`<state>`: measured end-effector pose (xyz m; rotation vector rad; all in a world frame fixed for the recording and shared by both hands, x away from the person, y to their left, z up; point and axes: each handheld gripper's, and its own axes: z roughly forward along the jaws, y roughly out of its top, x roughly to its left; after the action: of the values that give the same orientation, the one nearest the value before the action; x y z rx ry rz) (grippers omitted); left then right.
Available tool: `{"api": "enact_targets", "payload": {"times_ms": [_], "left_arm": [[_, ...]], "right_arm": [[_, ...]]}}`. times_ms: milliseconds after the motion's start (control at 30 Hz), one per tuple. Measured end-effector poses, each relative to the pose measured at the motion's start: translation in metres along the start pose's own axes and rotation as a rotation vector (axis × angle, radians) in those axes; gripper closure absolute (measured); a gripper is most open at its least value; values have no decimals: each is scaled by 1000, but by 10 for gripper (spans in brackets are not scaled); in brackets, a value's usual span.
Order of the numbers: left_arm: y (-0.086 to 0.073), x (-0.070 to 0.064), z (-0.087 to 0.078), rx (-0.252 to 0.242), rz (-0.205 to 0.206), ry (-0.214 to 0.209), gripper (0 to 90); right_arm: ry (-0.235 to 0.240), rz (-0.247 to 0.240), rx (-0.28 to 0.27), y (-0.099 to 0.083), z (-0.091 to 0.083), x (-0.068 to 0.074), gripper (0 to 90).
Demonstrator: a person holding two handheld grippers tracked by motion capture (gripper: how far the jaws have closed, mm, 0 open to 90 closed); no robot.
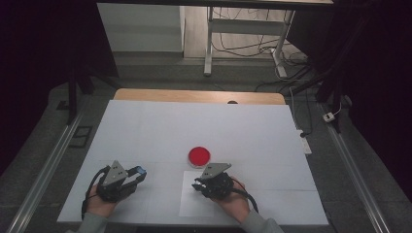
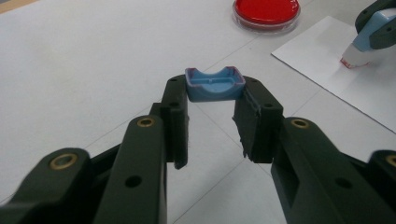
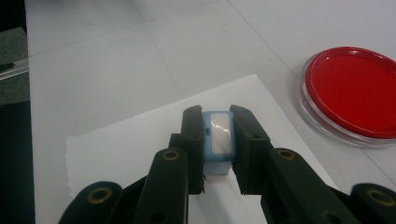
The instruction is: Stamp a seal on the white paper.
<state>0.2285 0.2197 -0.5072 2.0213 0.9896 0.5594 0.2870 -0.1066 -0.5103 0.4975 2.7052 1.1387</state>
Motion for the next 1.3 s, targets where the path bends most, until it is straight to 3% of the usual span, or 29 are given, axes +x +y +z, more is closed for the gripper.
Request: {"api": "enact_targets", "payload": {"times_ms": [433,1300], "left_arm": [[0,0,0,0,1,0,660],[0,0,0,-5,1,1,660]], "right_arm": [[-18,-24,11,0,0,3,758],[-16,-22,-9,-3,0,3,759]]}}
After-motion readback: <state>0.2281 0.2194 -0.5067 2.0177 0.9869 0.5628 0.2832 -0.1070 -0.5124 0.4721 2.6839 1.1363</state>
